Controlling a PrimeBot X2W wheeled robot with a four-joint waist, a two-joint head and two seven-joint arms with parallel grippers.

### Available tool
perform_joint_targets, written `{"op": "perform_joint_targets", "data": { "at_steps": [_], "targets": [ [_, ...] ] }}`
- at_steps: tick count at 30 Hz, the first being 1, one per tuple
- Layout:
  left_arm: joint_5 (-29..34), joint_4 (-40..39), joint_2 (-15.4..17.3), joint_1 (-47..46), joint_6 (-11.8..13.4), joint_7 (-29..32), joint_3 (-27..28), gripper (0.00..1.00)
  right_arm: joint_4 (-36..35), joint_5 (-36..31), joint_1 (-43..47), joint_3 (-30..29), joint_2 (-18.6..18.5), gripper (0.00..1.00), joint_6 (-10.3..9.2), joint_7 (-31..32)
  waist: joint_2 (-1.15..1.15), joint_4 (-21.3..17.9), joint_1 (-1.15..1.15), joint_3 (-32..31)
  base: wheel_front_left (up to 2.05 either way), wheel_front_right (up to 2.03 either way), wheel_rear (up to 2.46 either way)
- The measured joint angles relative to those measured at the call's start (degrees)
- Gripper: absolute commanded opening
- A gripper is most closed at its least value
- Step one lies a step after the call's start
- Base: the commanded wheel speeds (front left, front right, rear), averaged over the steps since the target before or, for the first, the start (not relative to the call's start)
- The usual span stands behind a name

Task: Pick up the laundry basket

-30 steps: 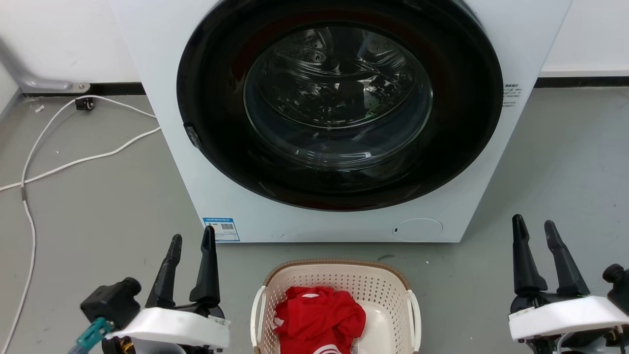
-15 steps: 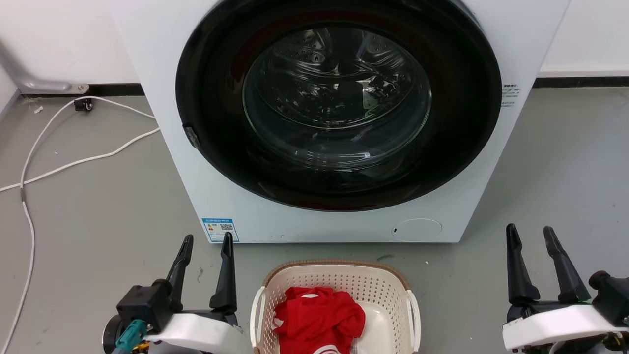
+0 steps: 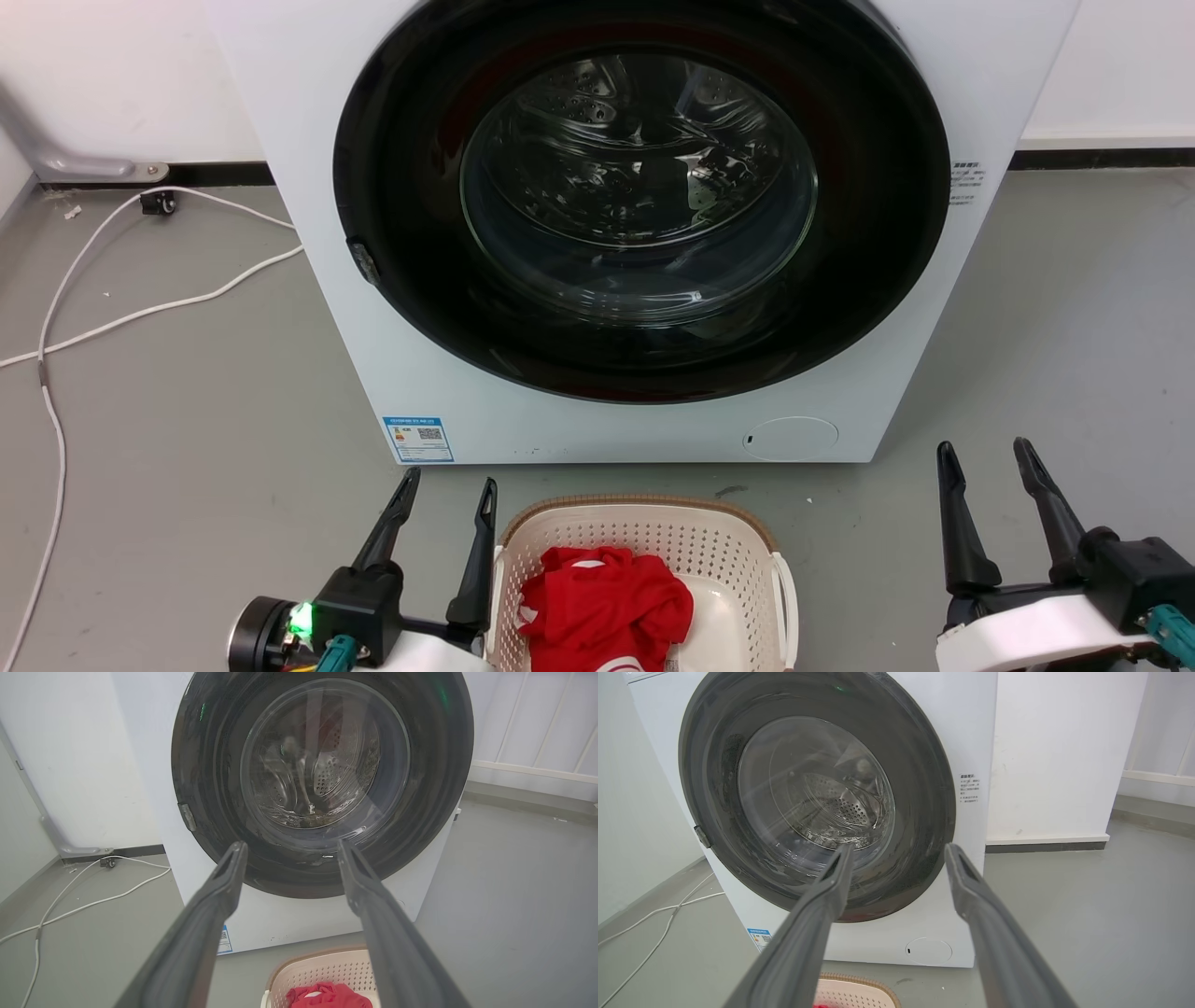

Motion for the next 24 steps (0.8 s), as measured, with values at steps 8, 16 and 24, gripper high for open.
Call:
{"op": "perform_joint_targets", "data": {
  "at_steps": [8, 16, 24],
  "targets": [
    [-2.30, 0.64, -2.19, 0.69, -1.13, -1.01, 1.91, 1.00, -0.13, -3.05, 0.50, -0.05, 0.00, 1.00, 0.00, -0.90, 0.00, 0.18, 0.00, -0.20, 0.00, 0.00, 0.00],
    [-1.81, 3.55, -5.45, 2.50, -6.72, -1.78, 6.35, 1.00, 1.55, -2.07, 1.05, -0.07, -0.02, 1.00, 0.00, -1.57, 0.00, 0.31, 0.00, -0.39, 0.00, 0.00, 0.00],
    [4.05, 6.19, -6.90, 2.59, -9.31, -2.59, 7.22, 1.00, 2.03, -8.16, 1.15, -0.21, -0.02, 1.00, 0.00, -2.32, 0.00, 0.36, 0.00, -0.42, 0.00, 0.00, 0.00]
  ]
}}
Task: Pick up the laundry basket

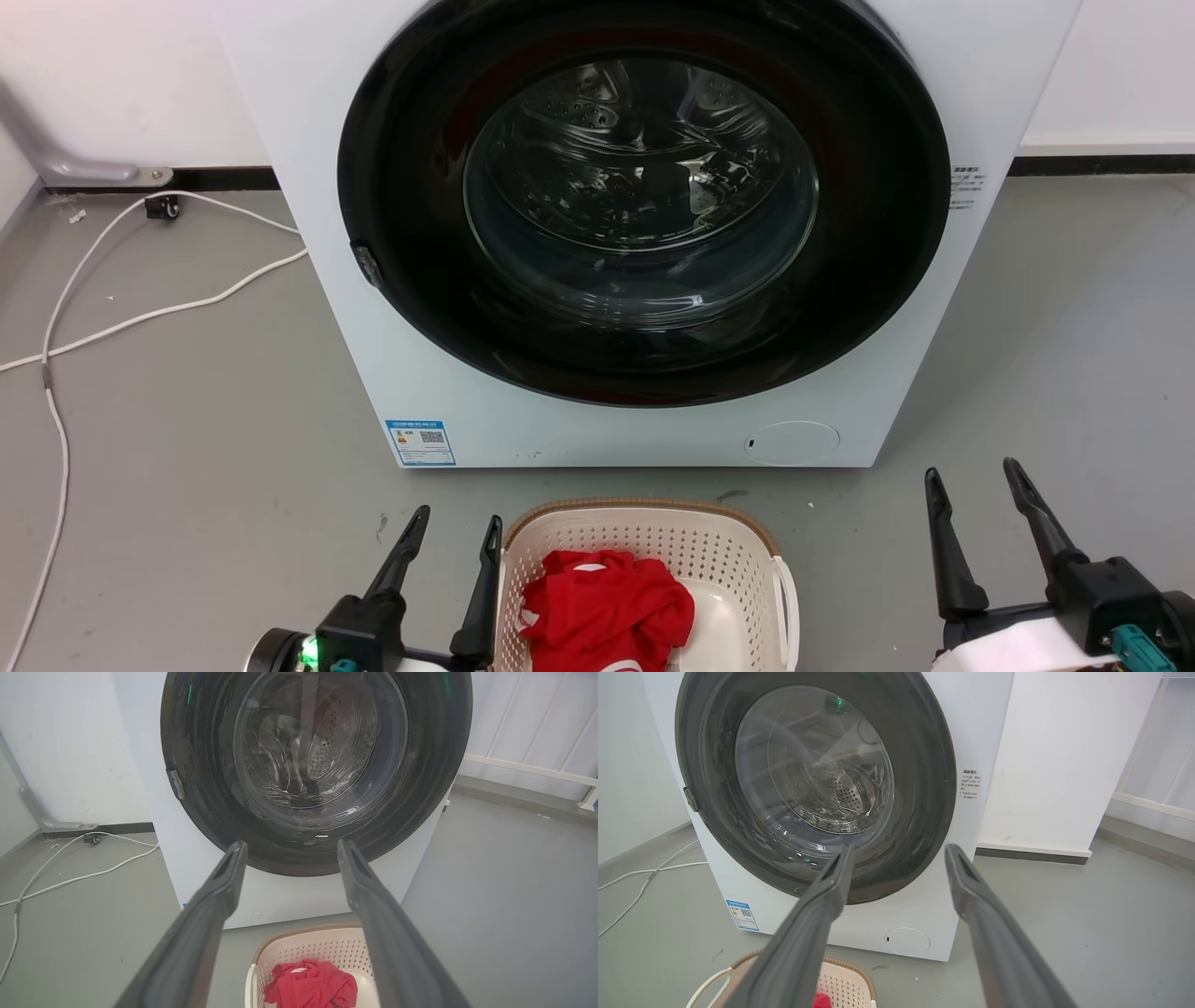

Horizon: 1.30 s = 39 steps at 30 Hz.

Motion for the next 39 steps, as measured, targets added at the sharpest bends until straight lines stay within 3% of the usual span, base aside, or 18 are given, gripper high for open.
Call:
{"op": "perform_joint_targets", "data": {
  "at_steps": [7, 26, 39],
  "targets": [
    [3.35, 0.37, -0.88, 0.32, -0.90, -0.52, 0.60, 1.00, 0.58, -2.14, 0.00, -0.03, 0.00, 1.00, 0.01, -0.52, 0.00, -0.02, 0.00, -0.02, 0.00, 0.00, 0.00],
    [3.13, 1.52, -2.14, 0.90, -2.85, -0.68, 2.88, 1.00, 1.64, -2.67, -0.19, 0.15, 0.00, 1.00, 0.01, -0.69, 0.00, 0.24, 0.00, 0.45, 0.00, 0.00, 0.00],
    [2.03, 10.84, -2.31, -7.41, -3.47, -0.68, 4.97, 1.00, 4.45, -3.56, -7.67, 0.51, -0.01, 1.00, 0.01, 2.97, 0.00, -0.20, 0.00, 10.04, 0.00, 0.00, 0.00]
  ]
}}
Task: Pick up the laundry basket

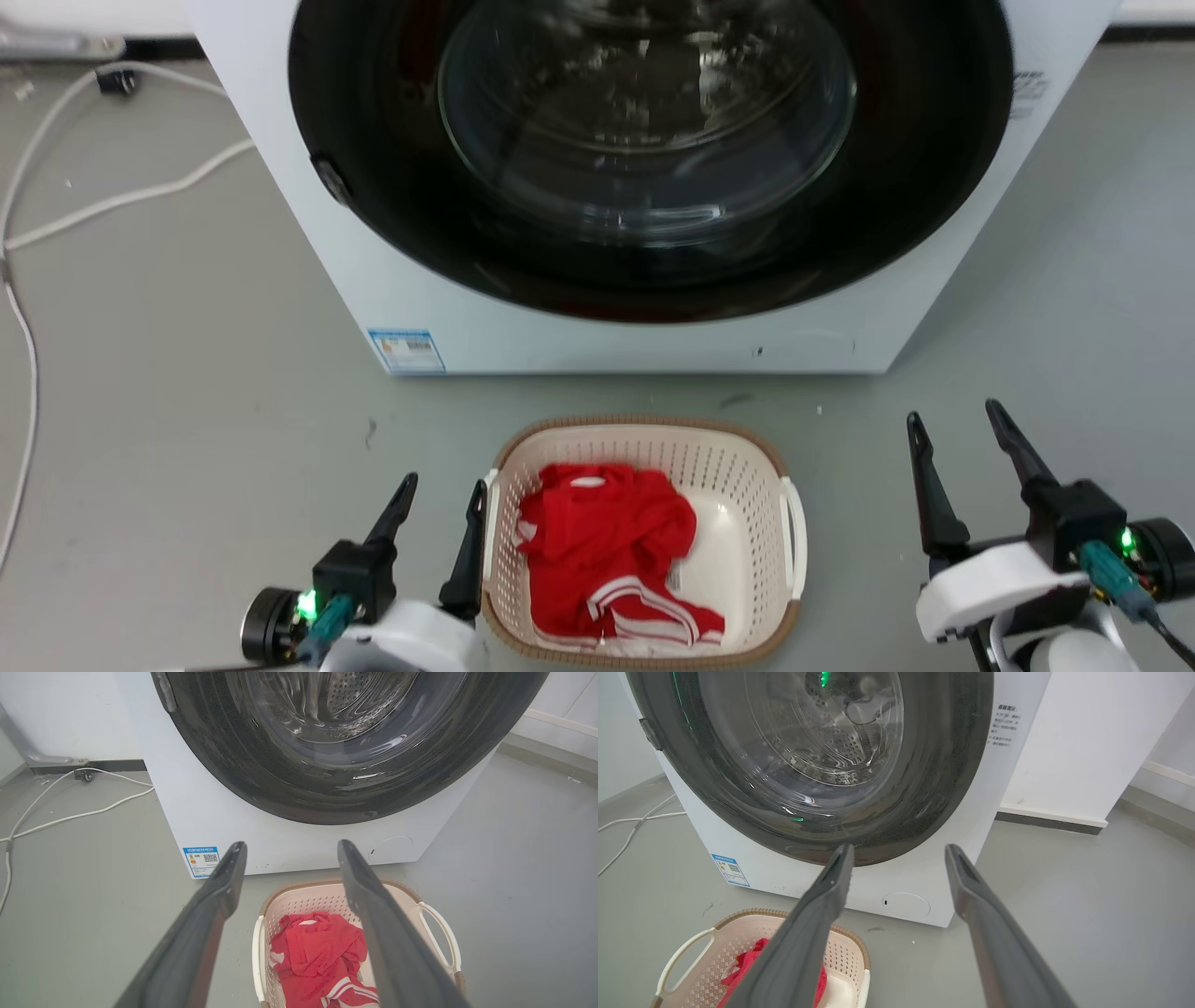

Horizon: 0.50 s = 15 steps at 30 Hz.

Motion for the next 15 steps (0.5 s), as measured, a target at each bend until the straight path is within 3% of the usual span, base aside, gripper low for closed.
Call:
{"op": "perform_joint_targets", "data": {
  "at_steps": [15],
  "targets": [
    [-2.19, 25.23, 4.00, -24.94, -1.19, 0.00, -1.24, 1.00, 19.79, 3.65, -18.79, -0.18, -0.02, 1.00, 0.00, 8.17, 0.00, -0.48, 0.01, 19.07, 0.00, 0.00, 0.00]
  ]
}}
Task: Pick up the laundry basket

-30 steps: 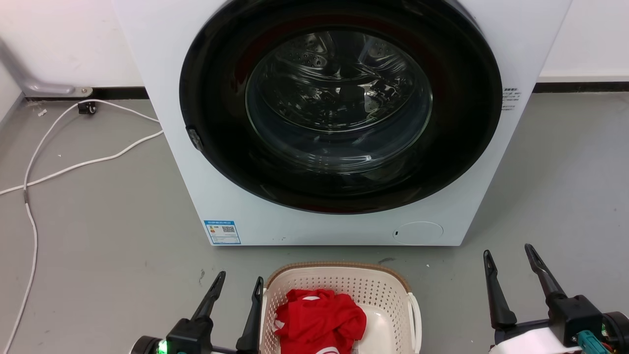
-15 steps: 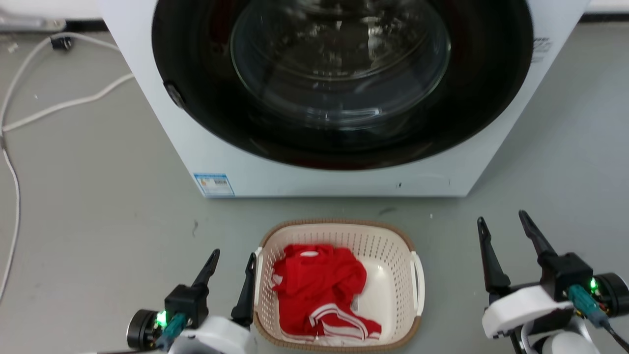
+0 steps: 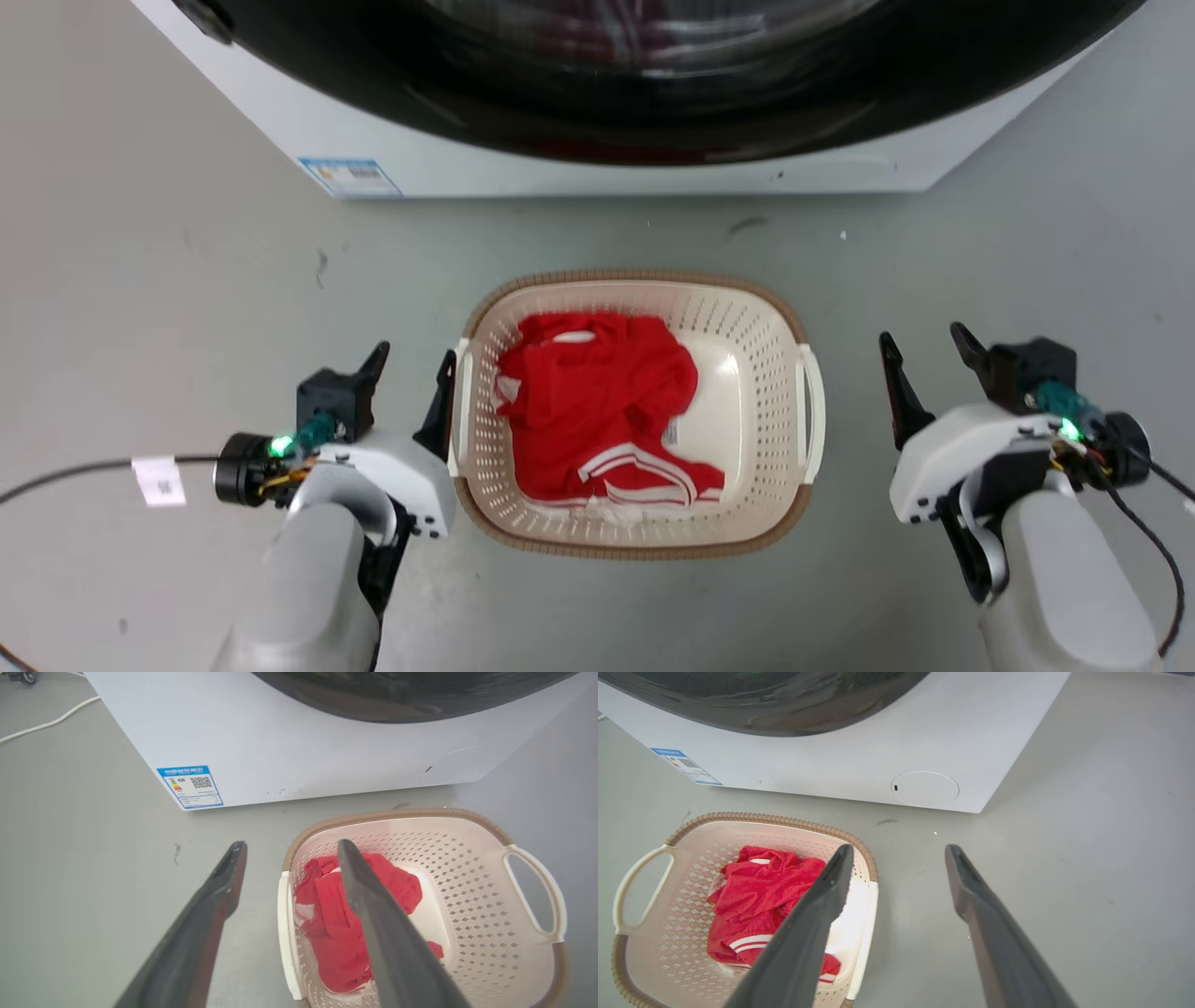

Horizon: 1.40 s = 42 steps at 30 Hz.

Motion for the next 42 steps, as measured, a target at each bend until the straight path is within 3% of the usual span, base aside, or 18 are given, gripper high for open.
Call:
{"op": "perform_joint_targets", "data": {
  "at_steps": [8, 14, 25, 31, 42],
  "targets": [
    [-4.43, 13.01, 1.83, -11.49, -0.08, 2.29, -7.48, 1.00, 13.90, 4.14, -9.21, 3.26, -0.01, 1.00, 0.00, 3.75, 0.00, -0.14, 0.00, 7.48, 0.00, 0.00, 0.00],
    [-11.92, 18.62, 2.75, -17.54, -0.08, 7.62, -11.21, 1.00, 23.74, 5.61, -16.70, 4.12, -0.04, 1.00, 0.00, 5.06, 0.00, -0.20, 0.00, 11.84, 0.00, 0.00, 0.00],
    [-22.91, 19.54, 5.42, -22.95, -0.08, 18.23, -22.80, 1.00, 36.26, 6.92, -27.46, 7.64, 0.01, 1.00, 0.00, 8.67, 0.00, 0.78, 0.00, 17.52, 0.00, 0.00, 0.00],
    [-28.95, 19.06, 6.60, -25.19, -0.08, 21.18, -29.04, 1.00, 42.22, 6.55, -31.30, 7.31, 0.00, 1.00, 0.00, 10.14, 0.00, 1.55, -0.01, 19.34, 0.00, 0.00, 0.00],
    [-33.82, 19.17, 7.49, -27.76, -0.08, 21.97, -35.88, 1.00, 44.90, 7.73, -33.64, 7.04, 0.00, 1.00, 0.00, 9.81, 0.00, 1.90, -0.01, 20.50, 0.00, 0.00, 0.00]
  ]
}}
